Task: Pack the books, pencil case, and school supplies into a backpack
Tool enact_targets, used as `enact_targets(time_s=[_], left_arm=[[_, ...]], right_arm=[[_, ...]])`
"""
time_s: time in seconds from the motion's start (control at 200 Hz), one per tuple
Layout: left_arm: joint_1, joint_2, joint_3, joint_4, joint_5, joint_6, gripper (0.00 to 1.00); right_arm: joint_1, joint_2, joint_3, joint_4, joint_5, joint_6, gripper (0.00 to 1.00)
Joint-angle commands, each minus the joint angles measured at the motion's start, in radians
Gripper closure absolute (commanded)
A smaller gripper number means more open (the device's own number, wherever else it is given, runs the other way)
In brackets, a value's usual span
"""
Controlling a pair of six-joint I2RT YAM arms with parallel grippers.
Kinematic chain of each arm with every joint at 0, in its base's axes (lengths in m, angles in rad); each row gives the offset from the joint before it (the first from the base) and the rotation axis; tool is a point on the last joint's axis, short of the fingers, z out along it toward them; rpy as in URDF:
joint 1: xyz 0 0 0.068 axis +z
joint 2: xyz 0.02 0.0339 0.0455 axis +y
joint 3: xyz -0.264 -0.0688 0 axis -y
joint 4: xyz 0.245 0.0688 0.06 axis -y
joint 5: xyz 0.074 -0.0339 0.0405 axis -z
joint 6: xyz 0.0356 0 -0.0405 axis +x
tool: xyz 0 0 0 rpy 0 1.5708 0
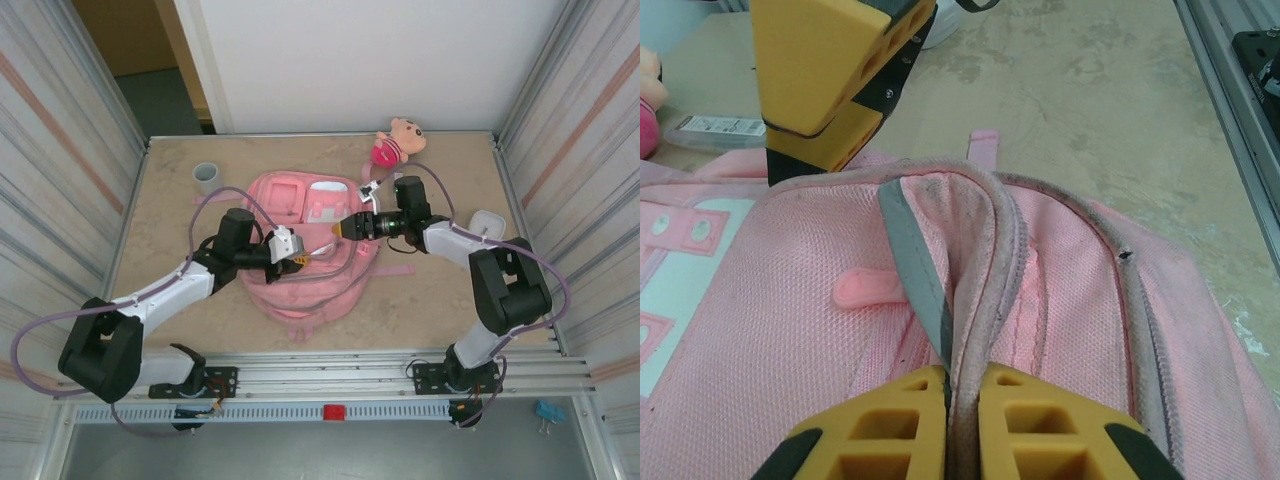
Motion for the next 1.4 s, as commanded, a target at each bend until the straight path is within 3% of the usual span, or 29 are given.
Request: enact_targets(time_s=[0.0,0.09,0.2,0.276,0.396,0.486,0.606,0.792,0.937,1.047,1.398], left_arm=[[0.002,-0.041,0.020,0.086,-0.036,-0.028,0.88],[0.003,-0.042,0.018,0.090,-0.075,-0.022,0.87],[0.003,-0.040,0.019,0.085,-0.081,-0.019,0.87],[0.004,-0.040,0.023,0.079,-0.079,-0.018,0.87],[0.003,-0.045,0.024,0.076,-0.070,-0.017,0.87],[0.003,-0.051,0.025,0.076,-0.056,-0.019,0.87],[0.002,-0.057,0.022,0.080,-0.044,-0.023,0.87],[0.003,-0.057,0.021,0.091,-0.061,-0.037,0.88],[-0.001,-0.051,0.023,0.093,-0.062,-0.037,0.88],[-0.005,-0.050,0.024,0.096,-0.063,-0.037,0.88],[-0.018,-0.033,0.026,0.103,-0.108,-0.033,0.88]], right_arm=[[0.019,-0.039,-0.032,-0.038,-0.115,-0.028,0.31],[0.031,-0.107,-0.077,-0.076,-0.149,-0.027,0.37],[0.059,-0.198,-0.111,-0.115,-0.196,-0.019,0.54],[0.072,-0.247,-0.112,-0.164,-0.216,-0.029,0.57],[0.057,-0.313,-0.123,-0.224,-0.150,-0.055,0.56],[0.021,-0.327,-0.116,-0.281,-0.019,-0.071,0.42],[0.015,-0.308,-0.100,-0.281,0.111,-0.057,0.36],[0.088,-0.276,-0.084,-0.239,0.104,-0.032,0.37],[0.120,-0.286,-0.130,-0.115,0.066,0.079,0.43],[0.156,-0.285,-0.127,-0.141,0.131,0.107,0.44],[0.242,-0.361,-0.155,-0.090,0.190,0.202,0.80]])
